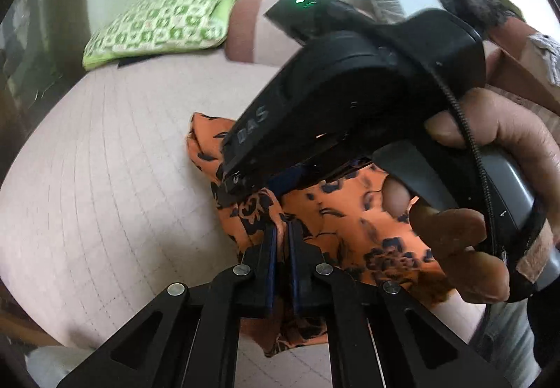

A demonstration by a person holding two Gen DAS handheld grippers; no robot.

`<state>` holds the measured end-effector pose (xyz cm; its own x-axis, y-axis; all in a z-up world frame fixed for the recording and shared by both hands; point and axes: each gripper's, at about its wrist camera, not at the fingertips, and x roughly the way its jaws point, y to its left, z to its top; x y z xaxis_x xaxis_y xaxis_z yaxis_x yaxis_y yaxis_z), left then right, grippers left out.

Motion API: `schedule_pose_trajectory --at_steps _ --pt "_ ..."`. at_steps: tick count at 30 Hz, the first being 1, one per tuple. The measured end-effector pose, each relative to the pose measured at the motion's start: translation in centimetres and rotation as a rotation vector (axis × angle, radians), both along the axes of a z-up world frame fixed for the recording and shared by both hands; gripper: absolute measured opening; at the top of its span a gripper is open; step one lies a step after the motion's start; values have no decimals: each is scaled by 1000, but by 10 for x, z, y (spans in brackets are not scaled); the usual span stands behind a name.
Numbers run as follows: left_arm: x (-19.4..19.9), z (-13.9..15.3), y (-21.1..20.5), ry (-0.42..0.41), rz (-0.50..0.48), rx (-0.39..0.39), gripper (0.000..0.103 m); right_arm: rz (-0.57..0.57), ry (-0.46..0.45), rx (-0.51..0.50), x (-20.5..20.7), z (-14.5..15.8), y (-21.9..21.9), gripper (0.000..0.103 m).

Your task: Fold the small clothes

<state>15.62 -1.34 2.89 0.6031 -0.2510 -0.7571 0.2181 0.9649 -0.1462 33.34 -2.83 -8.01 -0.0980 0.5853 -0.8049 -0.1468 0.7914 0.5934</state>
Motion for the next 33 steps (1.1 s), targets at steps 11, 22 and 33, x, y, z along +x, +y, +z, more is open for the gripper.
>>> schedule_pose_trajectory --at_steps 11,22,33 --pt "-47 84 -161 -130 -368 -66 4 -501 -272 418 -114 87 -252 17" --pt "-7 -28 -258 218 -555 -171 6 -886 -17 319 -164 -62 -417 22" --pt "22 -50 -245 207 -422 -168 22 -847 -329 371 -147 3 -403 80"
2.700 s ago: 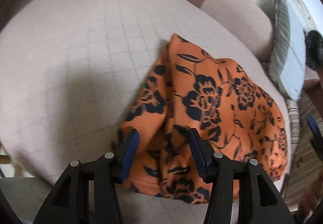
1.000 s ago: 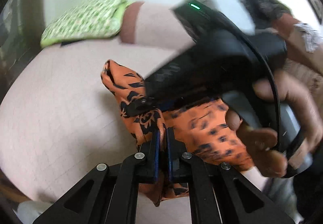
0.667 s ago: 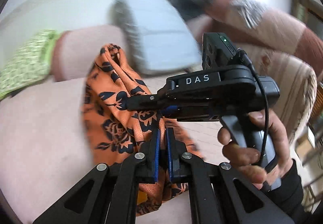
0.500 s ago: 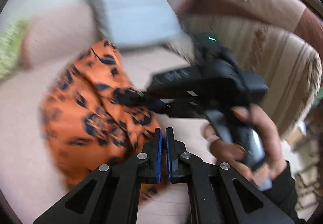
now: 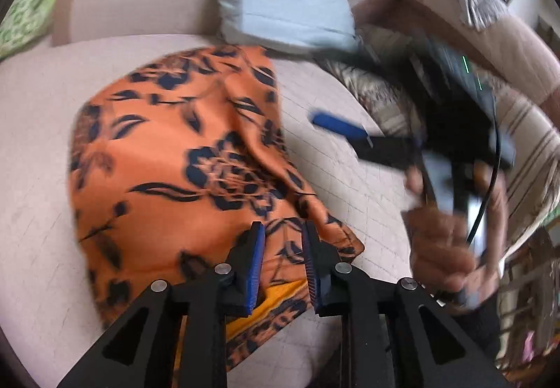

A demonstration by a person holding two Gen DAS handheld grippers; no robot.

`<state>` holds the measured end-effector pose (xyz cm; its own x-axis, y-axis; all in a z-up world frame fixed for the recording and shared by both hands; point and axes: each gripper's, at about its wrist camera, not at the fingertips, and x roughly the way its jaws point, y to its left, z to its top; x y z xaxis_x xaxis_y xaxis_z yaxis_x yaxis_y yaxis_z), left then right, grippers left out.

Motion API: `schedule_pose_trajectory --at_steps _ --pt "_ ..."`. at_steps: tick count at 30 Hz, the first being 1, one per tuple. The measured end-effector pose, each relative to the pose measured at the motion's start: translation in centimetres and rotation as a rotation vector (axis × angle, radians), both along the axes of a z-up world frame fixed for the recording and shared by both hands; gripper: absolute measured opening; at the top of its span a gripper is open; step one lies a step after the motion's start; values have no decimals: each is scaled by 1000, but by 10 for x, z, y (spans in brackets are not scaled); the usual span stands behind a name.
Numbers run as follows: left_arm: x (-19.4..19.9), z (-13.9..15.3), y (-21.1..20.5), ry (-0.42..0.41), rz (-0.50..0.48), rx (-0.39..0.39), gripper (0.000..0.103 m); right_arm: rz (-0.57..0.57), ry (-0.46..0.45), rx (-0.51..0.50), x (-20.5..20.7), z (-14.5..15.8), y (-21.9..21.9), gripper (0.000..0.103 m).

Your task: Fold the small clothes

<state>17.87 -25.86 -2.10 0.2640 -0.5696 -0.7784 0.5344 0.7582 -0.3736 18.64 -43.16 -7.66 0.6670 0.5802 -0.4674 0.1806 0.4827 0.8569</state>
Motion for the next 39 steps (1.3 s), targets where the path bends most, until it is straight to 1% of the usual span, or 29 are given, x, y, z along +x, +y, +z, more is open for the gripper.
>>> schedule_pose_trajectory --at_steps 2,3,4,5,6,7,8,9,11,13,15,17,19,20,21,22,24,26,27,29,30,32,33,34,35,36,37,38,39 --pt "-3 -11 -19 -1 -48 27 22 25 47 -19 19 4 7 79" --pt "-4 -23 -31 17 -76 49 22 64 79 -72 32 4 14 77" --pt "-4 -33 -38 31 -78 70 22 88 105 -122 43 1 19 75" --pt "-3 -42 -42 47 -80 85 22 112 137 -172 52 -6 24 71" --pt "-1 -47 -42 62 -76 93 22 132 190 -193 57 -19 27 43" --pt "0 -49 -40 82 -68 87 22 141 216 -178 56 -30 29 18" --pt "0 -48 -36 102 -69 56 21 138 221 -169 52 -38 30 18" --pt "0 -46 -33 110 -79 35 21 134 226 -181 51 -37 29 16" --pt "-5 -41 -26 116 -93 31 21 116 224 -207 49 -31 21 13" --pt "-14 -31 -13 102 -113 -1 23 94 223 -239 47 -25 13 8" --pt "-21 -24 4 78 -93 -4 23 92 273 -254 47 -38 10 9" --pt "-22 -22 21 83 -48 -18 24 99 317 -228 49 -50 9 11" --pt "-20 -16 38 104 5 -38 24 91 298 -242 43 -38 10 28" --pt "-19 -16 49 116 31 -64 25 79 268 -258 35 -25 9 31" --pt "-18 -16 55 114 52 -65 26 64 252 -260 28 -18 8 42" --pt "-19 -17 58 100 80 -43 27 48 227 -257 19 -7 7 50" --pt "-21 -21 61 70 109 4 28 37 181 -242 2 8 10 56" --pt "-32 -21 60 34 81 31 29 41 169 -234 -15 13 20 61" --pt "-36 -15 57 17 60 35 32 39 177 -230 -25 10 25 62" --pt "-54 -4 53 -66 5 68 44 37 205 -232 -41 2 35 62" --pt "-60 0 51 -100 -11 94 55 46 224 -243 -49 -3 37 61" --pt "-68 -5 36 -145 -56 160 57 71 254 -282 -50 -13 42 53" --pt "-71 -2 34 -160 -68 185 57 79 269 -291 -48 -17 42 26" --pt "-72 -3 28 -187 -82 218 57 83 283 -287 -46 -21 41 9" --pt "-71 -8 22 -210 -92 240 57 82 283 -278 -46 -23 39 9" --pt "-68 -15 14 -227 -107 270 55 84 275 -276 -48 -23 36 8" --pt "-69 -14 13 -238 -118 301 37 83 272 -281 -50 -22 32 7" --pt "-69 -18 7 -254 -135 319 24 79 269 -281 -51 -22 30 6" --pt "-70 -22 2 -264 -150 334 7 74 267 -278 -55 -20 26 6"
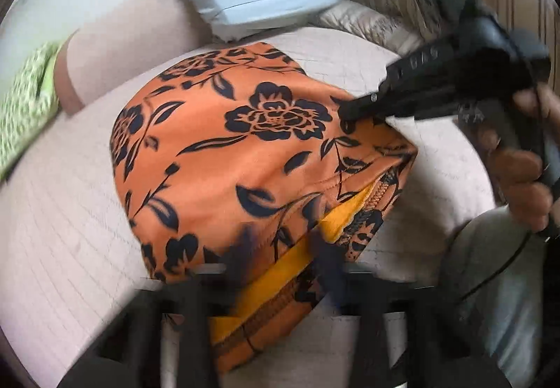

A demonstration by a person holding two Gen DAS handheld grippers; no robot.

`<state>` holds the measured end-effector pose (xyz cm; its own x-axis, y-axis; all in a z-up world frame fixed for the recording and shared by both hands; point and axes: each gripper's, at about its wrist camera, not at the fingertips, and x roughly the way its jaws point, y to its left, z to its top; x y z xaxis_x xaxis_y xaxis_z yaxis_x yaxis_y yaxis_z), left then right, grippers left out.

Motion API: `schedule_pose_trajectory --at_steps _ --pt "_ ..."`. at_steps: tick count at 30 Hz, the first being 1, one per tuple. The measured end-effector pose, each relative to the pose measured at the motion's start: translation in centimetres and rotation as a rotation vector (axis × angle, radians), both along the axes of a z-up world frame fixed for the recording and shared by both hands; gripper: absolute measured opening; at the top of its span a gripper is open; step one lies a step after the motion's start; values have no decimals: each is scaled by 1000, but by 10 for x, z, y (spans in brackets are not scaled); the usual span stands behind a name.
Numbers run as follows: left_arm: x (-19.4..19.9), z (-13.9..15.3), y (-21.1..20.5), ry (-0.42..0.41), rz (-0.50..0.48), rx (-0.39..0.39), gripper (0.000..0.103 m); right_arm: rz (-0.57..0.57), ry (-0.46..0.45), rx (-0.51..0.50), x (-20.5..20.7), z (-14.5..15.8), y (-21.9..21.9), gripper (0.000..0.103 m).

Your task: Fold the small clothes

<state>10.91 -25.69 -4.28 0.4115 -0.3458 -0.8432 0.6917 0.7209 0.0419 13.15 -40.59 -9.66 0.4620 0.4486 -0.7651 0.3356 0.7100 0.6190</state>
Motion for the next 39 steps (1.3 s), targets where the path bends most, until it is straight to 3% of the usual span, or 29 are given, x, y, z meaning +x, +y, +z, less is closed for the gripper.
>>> schedule_pose_trajectory --at_steps 2,7,9,12,14,16,18,20,22,23,24,26,28,34,39 --pt "1 -2 1 54 -11 -41 3 -5 -7 -7 -5 3 -4 5" --pt "-18 13 10 34 -96 -79 0 -8 2 -29 -5 9 -3 5" --pt "-21 6 12 84 -126 -71 0 -16 38 -57 -2 3 -4 5" --pt "-17 -29 11 142 -102 -6 0 13 111 -39 3 -20 -1 6" --pt "-14 -31 18 191 -80 -54 0 30 119 -47 4 -23 1 9" --pt "-14 -17 28 233 -85 -143 3 11 104 -52 3 -21 -3 26" --pt "-14 1 39 257 -90 -213 6 -15 82 -26 0 -19 -10 35" --pt "-8 14 53 258 -71 -276 20 -31 44 9 0 -15 -15 45" --pt "8 23 74 251 30 -354 62 -47 -1 35 -1 -9 -18 65" --pt "16 24 84 250 92 -387 67 -57 -25 54 -1 -6 -20 68" --pt "32 21 99 264 185 -425 69 -73 -53 82 -2 -4 -22 71" --pt "61 1 121 330 356 -428 68 -97 -83 130 0 -3 -28 74" --pt "88 -22 137 414 453 -444 67 -112 -84 171 6 -10 -32 75" --pt "130 -71 154 612 520 -567 68 -119 53 235 35 -50 -25 75" --pt "155 -92 162 705 551 -623 69 -84 76 292 42 -66 -15 68"
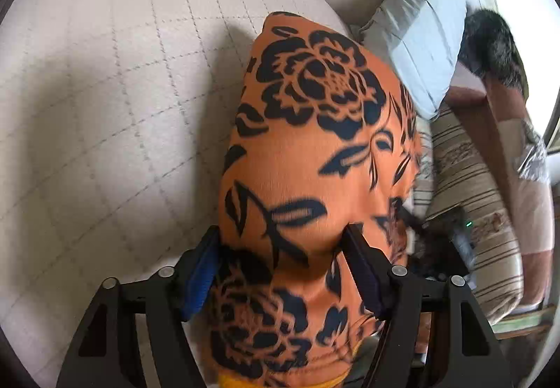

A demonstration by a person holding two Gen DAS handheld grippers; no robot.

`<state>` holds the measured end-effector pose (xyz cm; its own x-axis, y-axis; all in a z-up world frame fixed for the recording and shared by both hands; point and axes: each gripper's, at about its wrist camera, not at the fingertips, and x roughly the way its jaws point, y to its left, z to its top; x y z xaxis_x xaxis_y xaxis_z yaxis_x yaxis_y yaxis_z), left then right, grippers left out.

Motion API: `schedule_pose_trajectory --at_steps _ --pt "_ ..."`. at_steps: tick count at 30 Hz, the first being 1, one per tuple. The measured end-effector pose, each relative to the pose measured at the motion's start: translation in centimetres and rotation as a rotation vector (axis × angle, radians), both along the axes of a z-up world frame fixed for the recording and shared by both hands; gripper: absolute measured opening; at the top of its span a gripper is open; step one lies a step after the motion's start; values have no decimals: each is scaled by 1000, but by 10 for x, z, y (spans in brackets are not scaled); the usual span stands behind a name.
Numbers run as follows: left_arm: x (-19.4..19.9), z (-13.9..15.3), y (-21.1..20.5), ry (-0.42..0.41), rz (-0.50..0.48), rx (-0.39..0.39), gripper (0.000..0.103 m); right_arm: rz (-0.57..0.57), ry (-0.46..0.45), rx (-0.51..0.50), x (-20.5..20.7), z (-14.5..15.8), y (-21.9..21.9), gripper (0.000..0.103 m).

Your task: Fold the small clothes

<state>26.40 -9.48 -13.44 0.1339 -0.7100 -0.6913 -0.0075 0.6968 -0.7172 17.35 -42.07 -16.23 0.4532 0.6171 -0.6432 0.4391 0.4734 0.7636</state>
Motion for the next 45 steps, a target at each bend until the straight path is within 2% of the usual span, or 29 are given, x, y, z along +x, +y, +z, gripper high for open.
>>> schedule_pose_trajectory --at_steps 2,3,5,6,7,10,12,15,17,19,21,23,25,26,27,30,32,34,35,38,41,43,45 --pt "10 -8 3 34 15 -19 69 -4 -7 15 -1 -2 -1 67" --pt "14 -13 3 46 21 -25 66 2 -9 15 -1 -3 0 64" --pt "18 -13 3 44 15 -13 49 15 -3 14 0 -4 2 55" --pt "17 -8 2 24 -1 -4 35 29 -2 18 0 -5 4 44" --pt "18 -2 4 11 -12 -8 29 33 -9 21 -1 -3 5 33" --pt "23 27 14 -59 -43 -69 24 15 -67 -11 -6 15 9 24" --pt "33 49 20 -117 -54 -58 24 11 -121 -15 -3 33 16 22" --pt "60 86 37 -199 -56 -101 24 5 -203 -15 12 62 25 16" --pt "75 102 47 -232 -57 -104 24 -2 -258 -6 29 79 28 16" --pt "102 108 55 -258 -56 -76 24 9 -286 -38 60 91 32 16" --pt "125 94 62 -250 -40 -56 24 18 -293 -58 84 85 35 16" --pt "141 73 61 -223 -34 -53 25 21 -273 -62 101 67 35 16" --pt "155 37 66 -174 -27 20 28 31 -229 -62 115 38 45 19" --pt "158 20 72 -132 -18 61 30 34 -196 -36 117 21 47 20" --pt "159 13 76 -116 -26 58 35 37 -143 4 117 -1 52 22" --pt "160 12 97 -75 12 35 46 11 -95 84 110 -21 58 38" --pt "160 23 102 -97 16 42 46 17 -56 57 107 -17 57 49" --pt "159 34 94 -114 0 87 48 25 -60 5 102 -5 50 50" --pt "154 38 88 -118 -23 100 49 28 -54 -19 99 0 48 51" --pt "146 47 64 -111 -104 143 53 28 9 -40 92 0 46 64" --pt "146 46 69 -83 -116 183 57 38 40 64 88 -10 58 64" --pt "145 40 78 -46 -85 148 65 36 43 81 84 -13 64 59" --pt "145 23 86 17 -64 106 65 34 60 56 76 -17 69 61"
